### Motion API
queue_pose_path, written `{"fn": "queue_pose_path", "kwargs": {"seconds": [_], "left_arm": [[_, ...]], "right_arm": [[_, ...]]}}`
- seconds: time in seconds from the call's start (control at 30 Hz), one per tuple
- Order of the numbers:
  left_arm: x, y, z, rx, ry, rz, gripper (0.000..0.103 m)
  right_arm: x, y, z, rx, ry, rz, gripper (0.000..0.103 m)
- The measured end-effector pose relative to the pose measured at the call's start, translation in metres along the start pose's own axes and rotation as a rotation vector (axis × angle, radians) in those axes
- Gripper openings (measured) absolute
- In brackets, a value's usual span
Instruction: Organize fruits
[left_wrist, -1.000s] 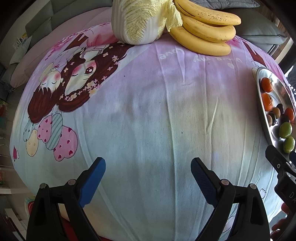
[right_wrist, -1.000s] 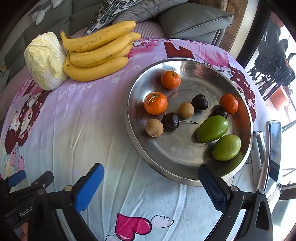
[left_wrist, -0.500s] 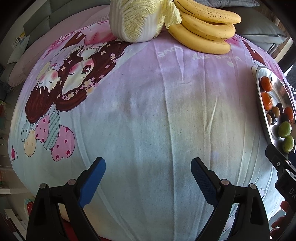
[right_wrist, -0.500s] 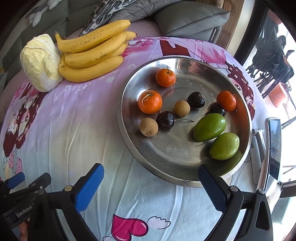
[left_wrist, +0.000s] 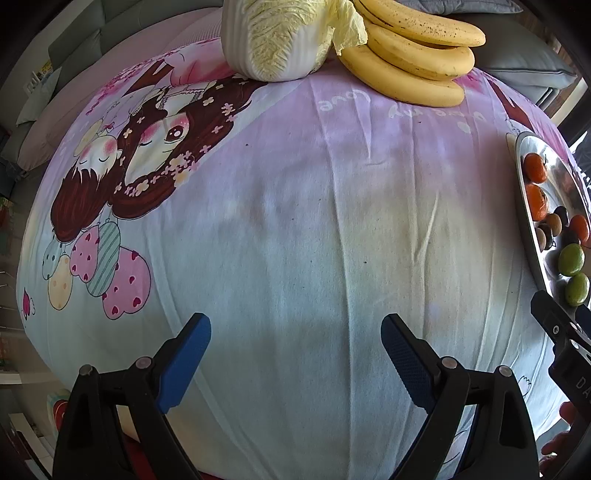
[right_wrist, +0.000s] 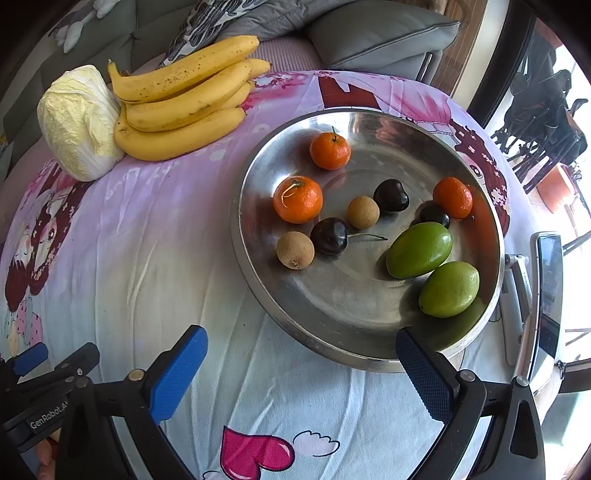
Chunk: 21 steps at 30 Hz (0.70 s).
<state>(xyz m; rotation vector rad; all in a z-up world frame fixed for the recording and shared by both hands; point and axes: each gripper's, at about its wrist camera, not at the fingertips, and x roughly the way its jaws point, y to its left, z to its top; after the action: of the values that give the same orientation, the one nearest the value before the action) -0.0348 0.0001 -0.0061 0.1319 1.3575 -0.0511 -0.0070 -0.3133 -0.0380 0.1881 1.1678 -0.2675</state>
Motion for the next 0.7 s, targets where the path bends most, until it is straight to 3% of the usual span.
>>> {"fn": "queue_pose_path", "kwargs": {"seconds": [0.7], "left_arm": [[0.0016,-0.0001,0.0003,-0.019,0.005,0.005,0.094]], "right_arm": [[0.0028,0.0012,-0.0005,-0.009,0.007,-0.003,0.103]]}}
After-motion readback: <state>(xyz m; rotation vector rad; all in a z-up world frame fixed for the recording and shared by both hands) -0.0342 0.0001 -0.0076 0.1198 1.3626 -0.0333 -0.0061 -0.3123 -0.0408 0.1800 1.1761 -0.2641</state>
